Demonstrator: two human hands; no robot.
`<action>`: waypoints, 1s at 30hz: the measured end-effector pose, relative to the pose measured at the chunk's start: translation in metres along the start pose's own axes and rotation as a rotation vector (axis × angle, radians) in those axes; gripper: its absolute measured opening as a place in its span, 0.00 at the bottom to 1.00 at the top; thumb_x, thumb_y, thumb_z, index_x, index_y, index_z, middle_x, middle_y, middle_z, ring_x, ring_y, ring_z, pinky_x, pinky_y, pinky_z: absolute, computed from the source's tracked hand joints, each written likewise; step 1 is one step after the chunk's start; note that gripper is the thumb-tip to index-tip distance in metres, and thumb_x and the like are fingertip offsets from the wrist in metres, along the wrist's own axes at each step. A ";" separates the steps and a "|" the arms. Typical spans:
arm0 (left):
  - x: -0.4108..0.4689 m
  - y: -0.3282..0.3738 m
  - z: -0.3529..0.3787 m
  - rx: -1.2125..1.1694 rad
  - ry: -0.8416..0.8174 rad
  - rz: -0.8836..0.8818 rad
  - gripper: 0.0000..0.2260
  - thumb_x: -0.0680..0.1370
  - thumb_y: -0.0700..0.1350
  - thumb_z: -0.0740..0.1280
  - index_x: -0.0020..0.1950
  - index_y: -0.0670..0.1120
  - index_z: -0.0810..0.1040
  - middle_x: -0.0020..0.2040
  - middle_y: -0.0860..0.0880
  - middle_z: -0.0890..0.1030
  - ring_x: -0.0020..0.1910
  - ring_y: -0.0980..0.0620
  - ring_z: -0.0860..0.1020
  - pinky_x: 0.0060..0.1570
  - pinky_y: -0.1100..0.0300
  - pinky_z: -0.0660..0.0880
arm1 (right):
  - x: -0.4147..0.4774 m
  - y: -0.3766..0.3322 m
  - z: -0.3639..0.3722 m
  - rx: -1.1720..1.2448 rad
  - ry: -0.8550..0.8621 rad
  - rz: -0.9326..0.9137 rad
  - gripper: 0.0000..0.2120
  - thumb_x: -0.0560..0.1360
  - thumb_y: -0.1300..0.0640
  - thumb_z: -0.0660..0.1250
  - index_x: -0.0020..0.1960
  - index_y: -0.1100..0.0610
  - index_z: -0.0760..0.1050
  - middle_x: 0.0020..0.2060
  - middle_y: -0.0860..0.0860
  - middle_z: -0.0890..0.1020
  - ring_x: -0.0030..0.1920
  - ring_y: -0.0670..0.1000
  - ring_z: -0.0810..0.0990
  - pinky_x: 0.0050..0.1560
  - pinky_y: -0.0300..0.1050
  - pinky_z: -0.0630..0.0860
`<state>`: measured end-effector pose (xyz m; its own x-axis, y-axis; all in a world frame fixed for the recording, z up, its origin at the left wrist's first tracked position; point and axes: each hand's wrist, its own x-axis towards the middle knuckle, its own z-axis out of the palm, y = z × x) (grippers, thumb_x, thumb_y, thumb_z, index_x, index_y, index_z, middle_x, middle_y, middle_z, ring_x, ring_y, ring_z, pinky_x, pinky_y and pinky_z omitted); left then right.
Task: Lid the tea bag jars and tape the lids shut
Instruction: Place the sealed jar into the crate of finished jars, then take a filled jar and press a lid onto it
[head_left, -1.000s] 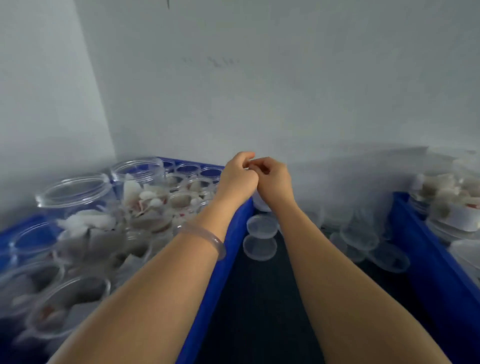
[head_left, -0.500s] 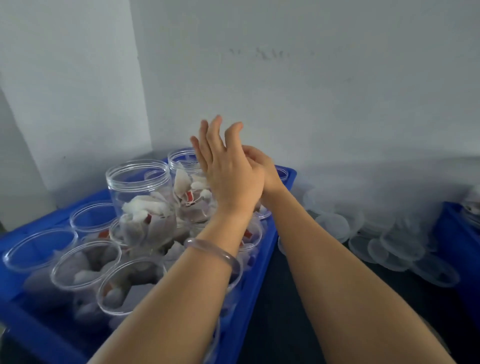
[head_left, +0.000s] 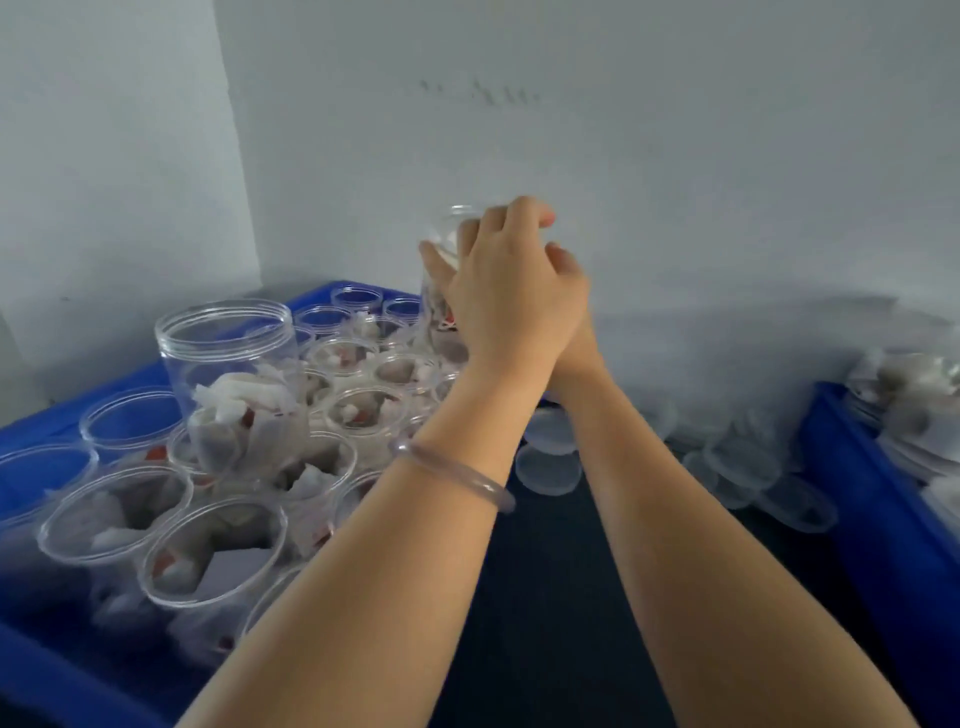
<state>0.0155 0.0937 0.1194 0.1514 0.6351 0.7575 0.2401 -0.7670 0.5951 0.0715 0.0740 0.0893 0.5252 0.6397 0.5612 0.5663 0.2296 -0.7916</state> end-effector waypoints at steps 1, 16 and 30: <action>-0.004 0.014 0.003 -0.176 0.050 0.024 0.15 0.73 0.42 0.63 0.60 0.46 0.76 0.61 0.48 0.77 0.62 0.47 0.70 0.69 0.56 0.58 | -0.009 0.001 -0.021 0.042 0.092 0.014 0.03 0.71 0.57 0.66 0.43 0.53 0.72 0.36 0.44 0.77 0.36 0.38 0.76 0.40 0.36 0.74; -0.170 -0.054 0.071 -0.736 -0.321 -0.430 0.09 0.81 0.44 0.60 0.57 0.48 0.78 0.49 0.55 0.82 0.49 0.61 0.80 0.50 0.68 0.75 | -0.133 0.140 -0.147 -0.044 0.187 0.580 0.14 0.73 0.61 0.67 0.58 0.54 0.77 0.58 0.56 0.80 0.53 0.50 0.80 0.47 0.34 0.77; -0.177 -0.062 0.082 -0.821 -0.351 -0.336 0.18 0.75 0.57 0.56 0.56 0.49 0.78 0.54 0.52 0.81 0.56 0.54 0.79 0.57 0.55 0.75 | -0.106 0.191 -0.196 -1.052 -0.055 0.359 0.11 0.78 0.54 0.66 0.51 0.61 0.80 0.70 0.56 0.70 0.74 0.59 0.59 0.71 0.51 0.57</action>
<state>0.0530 0.0365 -0.0734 0.5084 0.7229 0.4679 -0.4044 -0.2793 0.8709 0.2484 -0.0941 -0.0743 0.7523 0.5820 0.3087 0.6573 -0.6949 -0.2917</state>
